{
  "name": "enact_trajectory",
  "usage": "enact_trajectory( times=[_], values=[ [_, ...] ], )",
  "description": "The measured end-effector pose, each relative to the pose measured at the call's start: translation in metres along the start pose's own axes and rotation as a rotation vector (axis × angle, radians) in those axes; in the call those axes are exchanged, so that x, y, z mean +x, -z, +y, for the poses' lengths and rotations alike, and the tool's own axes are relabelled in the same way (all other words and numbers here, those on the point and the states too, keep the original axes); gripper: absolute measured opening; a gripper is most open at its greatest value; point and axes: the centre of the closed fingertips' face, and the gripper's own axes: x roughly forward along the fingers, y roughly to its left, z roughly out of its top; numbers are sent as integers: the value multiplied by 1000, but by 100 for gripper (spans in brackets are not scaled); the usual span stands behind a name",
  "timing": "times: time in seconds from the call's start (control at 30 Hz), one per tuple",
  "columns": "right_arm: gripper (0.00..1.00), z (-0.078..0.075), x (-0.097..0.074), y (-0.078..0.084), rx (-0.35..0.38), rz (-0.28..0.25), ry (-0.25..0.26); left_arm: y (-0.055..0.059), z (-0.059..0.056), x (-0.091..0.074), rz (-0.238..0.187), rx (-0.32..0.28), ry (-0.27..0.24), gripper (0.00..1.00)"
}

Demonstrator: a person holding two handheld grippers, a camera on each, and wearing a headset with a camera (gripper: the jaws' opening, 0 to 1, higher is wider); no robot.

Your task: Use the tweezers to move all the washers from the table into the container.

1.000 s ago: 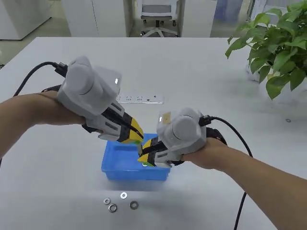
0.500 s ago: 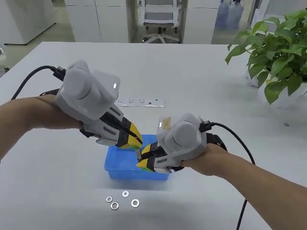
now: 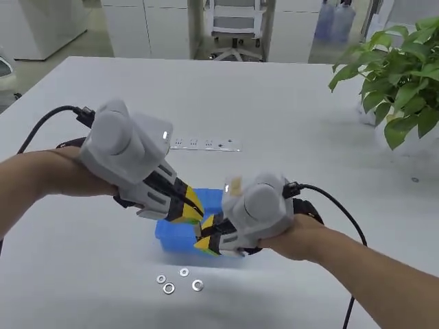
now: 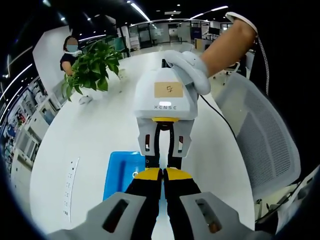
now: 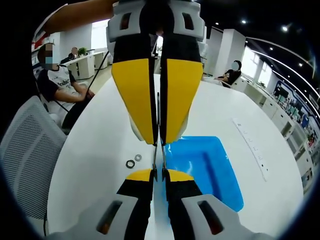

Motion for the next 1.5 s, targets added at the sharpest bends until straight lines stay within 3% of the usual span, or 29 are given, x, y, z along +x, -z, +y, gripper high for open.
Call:
enact_trajectory(
  times=[0.73,1.5],
  values=[
    [11,30,14,20,30,20,-51,17,-23,17,2,-40,41,5],
    [12,48,27,34,60,27,-77,29,-38,27,8,-70,72,6]
  ],
)
